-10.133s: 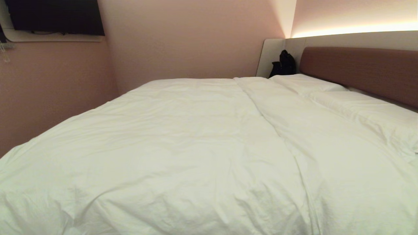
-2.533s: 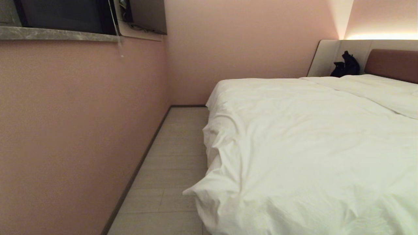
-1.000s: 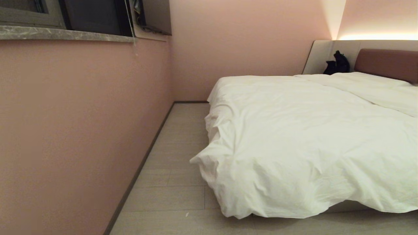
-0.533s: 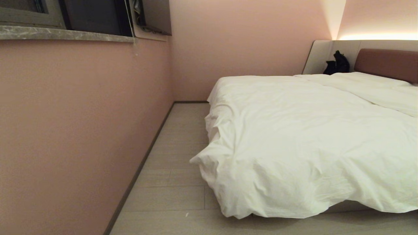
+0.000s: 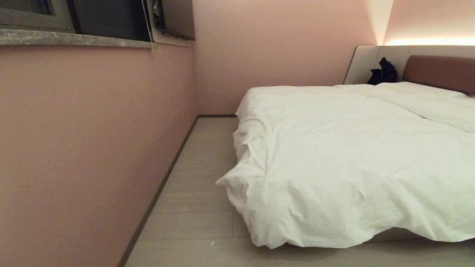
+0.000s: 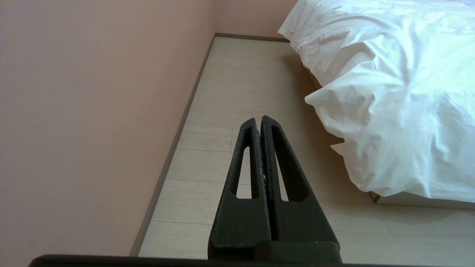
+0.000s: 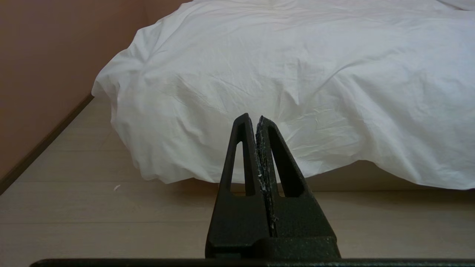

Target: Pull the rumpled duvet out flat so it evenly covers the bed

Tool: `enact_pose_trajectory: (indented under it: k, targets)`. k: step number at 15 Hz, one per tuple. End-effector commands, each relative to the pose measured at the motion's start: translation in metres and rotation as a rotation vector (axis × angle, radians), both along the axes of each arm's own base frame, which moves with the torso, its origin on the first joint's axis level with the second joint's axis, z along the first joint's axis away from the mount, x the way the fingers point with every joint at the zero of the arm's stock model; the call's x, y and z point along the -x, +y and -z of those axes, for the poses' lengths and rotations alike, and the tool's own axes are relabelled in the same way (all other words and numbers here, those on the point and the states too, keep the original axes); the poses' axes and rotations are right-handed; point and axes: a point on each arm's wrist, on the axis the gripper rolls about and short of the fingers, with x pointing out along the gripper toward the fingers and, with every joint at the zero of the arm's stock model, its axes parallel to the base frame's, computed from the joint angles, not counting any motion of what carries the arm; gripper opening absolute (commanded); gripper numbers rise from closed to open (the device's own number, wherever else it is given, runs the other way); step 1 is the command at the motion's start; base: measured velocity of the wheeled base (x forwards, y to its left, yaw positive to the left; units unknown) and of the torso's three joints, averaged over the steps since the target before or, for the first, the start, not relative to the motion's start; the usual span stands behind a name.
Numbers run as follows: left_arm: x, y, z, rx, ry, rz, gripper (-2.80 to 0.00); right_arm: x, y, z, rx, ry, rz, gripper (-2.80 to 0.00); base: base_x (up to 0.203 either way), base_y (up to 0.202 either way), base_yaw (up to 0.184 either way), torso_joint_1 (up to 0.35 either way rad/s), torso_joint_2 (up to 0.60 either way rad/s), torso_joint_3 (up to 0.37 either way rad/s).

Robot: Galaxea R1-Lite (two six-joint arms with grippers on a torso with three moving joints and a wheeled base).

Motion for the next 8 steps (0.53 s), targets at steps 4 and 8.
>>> enact_pose_trajectory:
  k: [4,8]
  targets:
    - [-0.0001,0.0,0.0003,0.001,0.001,0.0,-2.8,0.0,0.0,-0.0001,0.001,-0.002,0.0,-2.8,0.0,0.0,0.0,0.0,0.0,0.0]
    - [0.0,0.0,-0.0001,0.001,-0.001,0.0,-2.8,0.0,0.0,-0.0002,0.001,-0.002,0.0,-2.8,0.0,0.0,0.0,0.0,0.0,0.0]
